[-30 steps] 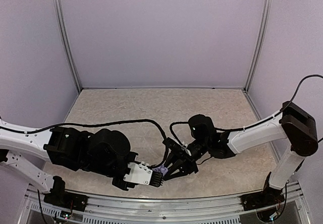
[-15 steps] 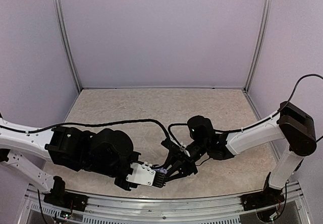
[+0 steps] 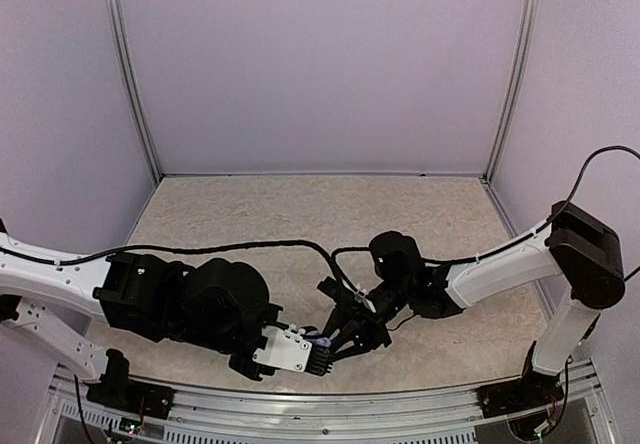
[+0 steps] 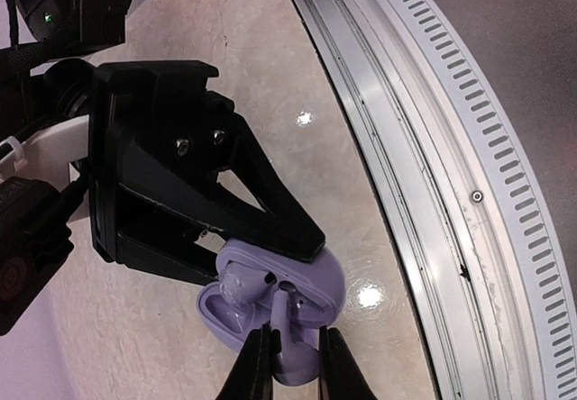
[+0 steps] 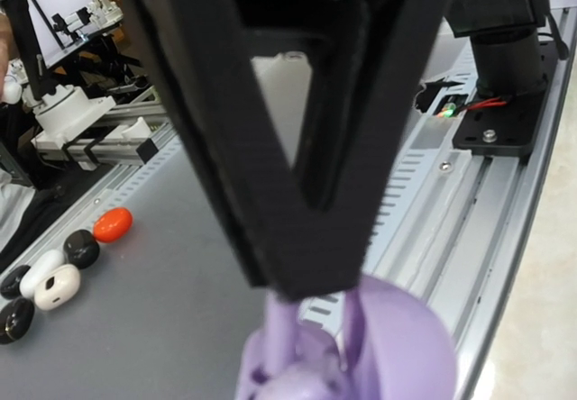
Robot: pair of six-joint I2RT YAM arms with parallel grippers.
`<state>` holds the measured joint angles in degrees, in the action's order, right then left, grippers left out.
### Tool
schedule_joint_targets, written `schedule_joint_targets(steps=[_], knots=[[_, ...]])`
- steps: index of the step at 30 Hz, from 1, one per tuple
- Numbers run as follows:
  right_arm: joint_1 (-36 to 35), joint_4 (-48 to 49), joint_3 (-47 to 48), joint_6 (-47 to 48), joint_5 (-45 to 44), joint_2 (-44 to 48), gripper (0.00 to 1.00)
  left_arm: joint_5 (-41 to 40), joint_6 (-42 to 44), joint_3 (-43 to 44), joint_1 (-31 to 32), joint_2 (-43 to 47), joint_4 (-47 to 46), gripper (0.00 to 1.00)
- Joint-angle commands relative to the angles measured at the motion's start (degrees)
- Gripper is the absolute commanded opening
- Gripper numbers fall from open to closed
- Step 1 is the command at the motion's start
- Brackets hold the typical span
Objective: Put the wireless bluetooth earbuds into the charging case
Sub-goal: Place the left earbud in the left side groove of the charging case.
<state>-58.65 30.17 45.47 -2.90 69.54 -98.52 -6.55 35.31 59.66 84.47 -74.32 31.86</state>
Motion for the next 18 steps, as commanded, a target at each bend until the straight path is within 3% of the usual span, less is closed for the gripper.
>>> schedule_joint_targets(steps=[1, 18], knots=[[-0.9, 3.4, 1.2, -0.7, 1.0, -0.5, 0.0, 1.2, 0.9, 2.0, 0.9, -1.1, -1.2, 0.11], [-1.3, 4.3, 1.4, -1.1, 1.7, -0.9, 0.0, -0.4, 1.9, 1.7, 1.7, -2.1, -1.6, 0.14]])
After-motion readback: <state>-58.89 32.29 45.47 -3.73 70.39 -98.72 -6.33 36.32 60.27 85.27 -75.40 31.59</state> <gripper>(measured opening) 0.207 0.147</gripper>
